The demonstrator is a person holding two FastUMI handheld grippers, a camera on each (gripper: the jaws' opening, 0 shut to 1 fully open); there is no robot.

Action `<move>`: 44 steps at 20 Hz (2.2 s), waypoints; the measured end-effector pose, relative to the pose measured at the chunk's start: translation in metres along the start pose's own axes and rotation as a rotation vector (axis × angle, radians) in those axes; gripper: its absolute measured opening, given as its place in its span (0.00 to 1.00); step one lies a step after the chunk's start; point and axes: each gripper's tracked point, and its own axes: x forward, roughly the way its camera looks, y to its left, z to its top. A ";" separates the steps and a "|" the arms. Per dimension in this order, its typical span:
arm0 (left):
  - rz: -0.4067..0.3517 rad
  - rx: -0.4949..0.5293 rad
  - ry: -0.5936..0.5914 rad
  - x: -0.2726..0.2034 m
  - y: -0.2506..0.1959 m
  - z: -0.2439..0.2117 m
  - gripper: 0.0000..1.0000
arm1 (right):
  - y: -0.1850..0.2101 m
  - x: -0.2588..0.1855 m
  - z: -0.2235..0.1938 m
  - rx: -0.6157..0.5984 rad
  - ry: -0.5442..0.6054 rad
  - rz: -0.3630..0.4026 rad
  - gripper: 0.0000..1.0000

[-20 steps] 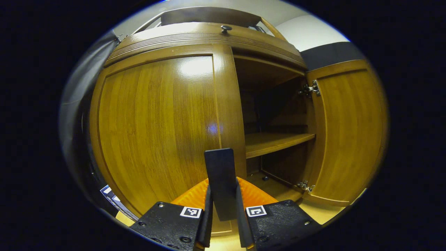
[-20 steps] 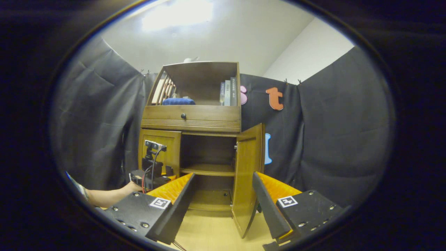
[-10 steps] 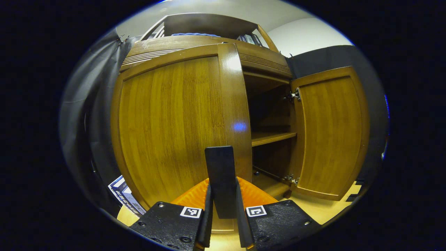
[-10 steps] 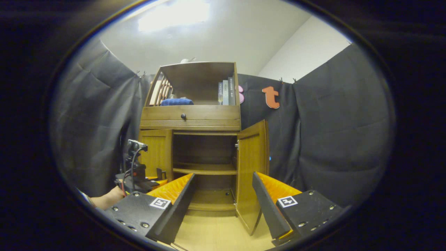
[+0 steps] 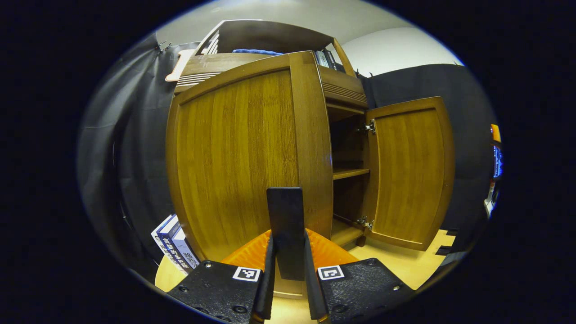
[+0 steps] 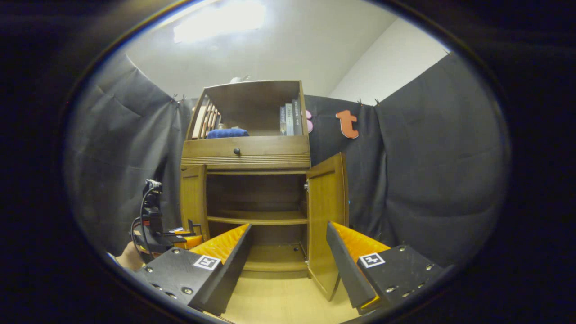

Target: Open the right door of the double-door shoe cabinet with the right hand, and open the left door with the left hand.

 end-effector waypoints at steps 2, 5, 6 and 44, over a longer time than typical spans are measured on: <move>0.002 0.006 0.001 -0.008 0.003 -0.001 0.32 | 0.007 0.005 -0.004 -0.011 0.001 0.007 0.97; 0.008 0.003 0.000 -0.017 0.008 -0.001 0.33 | 0.020 0.004 -0.006 -0.027 0.004 0.030 0.99; 0.011 0.004 -0.002 -0.022 0.010 -0.001 0.33 | 0.022 0.004 -0.006 -0.031 0.004 0.033 0.99; 0.166 0.007 -0.002 -0.119 0.161 -0.022 0.29 | 0.095 0.004 -0.037 0.067 0.007 0.164 0.96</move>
